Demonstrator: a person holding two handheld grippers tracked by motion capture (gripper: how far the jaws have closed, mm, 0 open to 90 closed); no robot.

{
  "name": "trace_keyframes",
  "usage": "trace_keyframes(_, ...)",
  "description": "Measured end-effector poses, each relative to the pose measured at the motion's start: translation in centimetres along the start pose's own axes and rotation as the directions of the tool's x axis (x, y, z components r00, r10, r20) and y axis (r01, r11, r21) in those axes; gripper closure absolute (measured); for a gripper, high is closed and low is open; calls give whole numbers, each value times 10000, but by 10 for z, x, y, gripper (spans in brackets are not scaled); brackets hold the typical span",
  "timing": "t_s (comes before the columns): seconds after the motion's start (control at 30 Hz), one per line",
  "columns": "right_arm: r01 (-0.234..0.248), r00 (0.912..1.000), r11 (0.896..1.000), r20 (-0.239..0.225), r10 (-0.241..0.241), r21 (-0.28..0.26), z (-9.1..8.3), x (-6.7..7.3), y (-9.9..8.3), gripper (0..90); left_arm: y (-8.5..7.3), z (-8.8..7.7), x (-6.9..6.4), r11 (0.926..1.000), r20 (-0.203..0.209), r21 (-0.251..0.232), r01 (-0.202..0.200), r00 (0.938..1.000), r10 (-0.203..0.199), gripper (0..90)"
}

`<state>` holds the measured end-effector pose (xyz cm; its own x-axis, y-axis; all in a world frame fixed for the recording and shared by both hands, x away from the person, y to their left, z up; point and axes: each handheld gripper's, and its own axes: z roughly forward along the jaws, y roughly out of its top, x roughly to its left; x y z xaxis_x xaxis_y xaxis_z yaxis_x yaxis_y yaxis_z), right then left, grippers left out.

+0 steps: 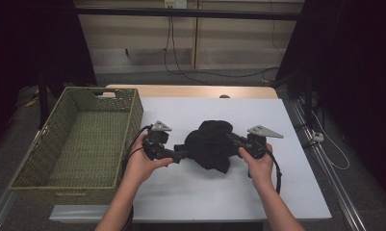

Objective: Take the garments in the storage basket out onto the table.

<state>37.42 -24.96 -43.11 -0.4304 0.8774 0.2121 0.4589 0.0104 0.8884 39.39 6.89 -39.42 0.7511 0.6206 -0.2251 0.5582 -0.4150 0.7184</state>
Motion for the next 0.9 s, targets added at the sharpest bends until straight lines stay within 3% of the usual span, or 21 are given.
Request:
trace_keyframes(0.07,-117,9997,9999,214,116,42,0,-5,-2,782,0,4,-5,9998,-450,201,-68,9990,77,74)
trace_keyframes(0.13,-218,9988,9997,450,213,100,-1,-9,-3,775,-1,9,-6,9994,-374,262,-240,9990,249,82)
trace_keyframes(0.23,-283,9989,9994,379,275,186,-1,-11,-6,770,-2,16,-9,9989,-326,350,-316,9989,327,97)
trace_keyframes(0.27,-320,9991,9993,300,314,199,-1,-11,-6,770,-2,19,-9,9974,-288,428,-573,9979,586,101)
trace_keyframes(0.3,-297,9993,9994,235,293,198,-2,-10,-6,770,-3,22,-9,9986,262,364,-384,9990,375,106)
trace_keyframes(0.33,-247,9994,9995,264,242,183,-1,-9,-7,770,-3,24,-13,9975,-131,503,-500,9986,507,117)
trace_keyframes(0.5,-62,9997,9997,228,57,231,-2,-7,-9,764,-5,41,-19,9949,251,662,-765,9969,750,192)
trace_keyframes(0.53,-62,9998,9997,165,58,236,-2,-7,-9,764,-6,45,-19,9954,500,582,-756,9961,727,203)
trace_keyframes(0.57,-67,9999,9997,156,63,224,-2,-6,-9,764,-6,48,-22,9960,246,549,-709,9973,696,240)
trace_keyframes(0.6,-39,9999,9996,110,36,264,-2,-6,-10,763,-6,49,-22,9960,312,517,-729,9970,714,304)
trace_keyframes(0.67,34,10000,9996,45,-35,278,-2,-4,-10,762,-4,50,-22,9970,529,614,-478,9976,446,545)
trace_keyframes(0.73,66,10000,9995,9,-66,300,-2,-4,-10,760,-1,47,-20,9971,705,621,-434,9967,390,679)
trace_keyframes(0.77,75,10000,9996,-11,-75,285,-3,-4,-10,759,0,43,-20,9983,763,554,-190,9970,148,748)
trace_keyframes(0.87,146,9997,9995,-216,-141,267,-4,-3,-8,749,9,29,-17,9996,820,253,107,9966,-128,821)
trace_keyframes(0.9,144,9993,9994,-338,-133,309,-5,-3,-7,749,12,25,-16,9994,1086,-80,338,9935,-327,825)
